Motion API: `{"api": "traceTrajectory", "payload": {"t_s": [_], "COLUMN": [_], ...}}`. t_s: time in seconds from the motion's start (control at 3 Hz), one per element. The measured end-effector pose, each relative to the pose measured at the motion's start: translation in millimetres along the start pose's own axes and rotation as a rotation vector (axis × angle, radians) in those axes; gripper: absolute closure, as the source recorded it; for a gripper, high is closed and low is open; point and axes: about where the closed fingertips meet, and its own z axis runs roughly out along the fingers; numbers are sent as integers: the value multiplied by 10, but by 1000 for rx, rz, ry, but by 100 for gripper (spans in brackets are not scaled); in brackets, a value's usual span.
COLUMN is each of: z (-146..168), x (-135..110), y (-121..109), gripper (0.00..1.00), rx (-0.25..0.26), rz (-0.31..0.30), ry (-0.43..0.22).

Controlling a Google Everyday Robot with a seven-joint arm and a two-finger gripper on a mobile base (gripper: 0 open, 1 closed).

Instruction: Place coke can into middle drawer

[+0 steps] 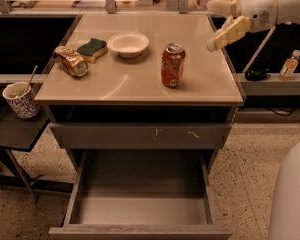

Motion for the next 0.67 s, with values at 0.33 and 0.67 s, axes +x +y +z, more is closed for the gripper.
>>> {"api": "traceTrajectory", "payload": {"t_s": [0.33,0.67], "z": [71,441], "x": [158,349], "y": [-49,-11], "gripper": [0,0], "rx": [36,34], "rz": [-19,-41], "ry": [11,5]}}
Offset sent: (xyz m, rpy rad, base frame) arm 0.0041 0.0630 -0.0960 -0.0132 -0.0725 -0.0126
